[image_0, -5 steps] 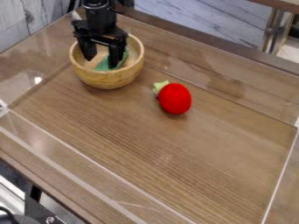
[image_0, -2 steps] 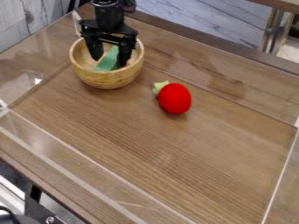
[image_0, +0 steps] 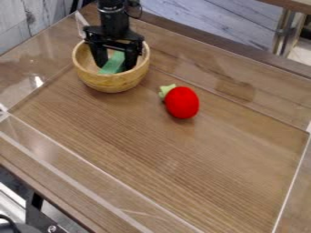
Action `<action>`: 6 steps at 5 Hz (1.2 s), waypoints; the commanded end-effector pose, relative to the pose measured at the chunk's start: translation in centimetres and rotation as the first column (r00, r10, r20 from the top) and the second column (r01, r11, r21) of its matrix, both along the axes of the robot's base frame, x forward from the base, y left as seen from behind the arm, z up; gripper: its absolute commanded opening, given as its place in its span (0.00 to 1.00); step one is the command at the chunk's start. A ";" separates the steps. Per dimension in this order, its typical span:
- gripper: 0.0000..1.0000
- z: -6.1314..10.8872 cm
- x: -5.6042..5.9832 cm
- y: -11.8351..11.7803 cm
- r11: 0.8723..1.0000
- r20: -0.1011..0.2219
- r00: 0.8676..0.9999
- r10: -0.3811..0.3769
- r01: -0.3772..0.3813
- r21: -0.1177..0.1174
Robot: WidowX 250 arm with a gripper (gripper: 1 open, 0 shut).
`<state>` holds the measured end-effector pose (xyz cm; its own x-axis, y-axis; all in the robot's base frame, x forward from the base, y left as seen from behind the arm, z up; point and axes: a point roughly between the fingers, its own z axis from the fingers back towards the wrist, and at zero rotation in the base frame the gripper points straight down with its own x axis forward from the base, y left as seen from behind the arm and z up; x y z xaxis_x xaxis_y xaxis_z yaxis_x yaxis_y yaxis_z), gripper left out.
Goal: Remove the green stick from the brown bowl and put it on the table
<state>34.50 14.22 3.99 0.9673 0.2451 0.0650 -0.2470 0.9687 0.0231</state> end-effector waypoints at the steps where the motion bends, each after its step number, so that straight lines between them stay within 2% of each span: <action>1: 0.00 1.7 1.6 0.7 1.000 0.058 0.998 -0.016 0.015 0.026; 2: 0.00 2.3 1.3 1.7 0.999 0.083 0.996 -0.037 0.035 0.024; 4: 0.00 4.8 1.1 0.2 0.999 0.134 0.990 -0.048 0.045 0.021; 5: 0.00 6.6 1.1 -1.6 0.999 0.164 0.986 0.029 -0.033 0.021; 6: 0.00 8.8 1.1 -3.5 0.994 0.201 0.974 0.102 -0.107 0.016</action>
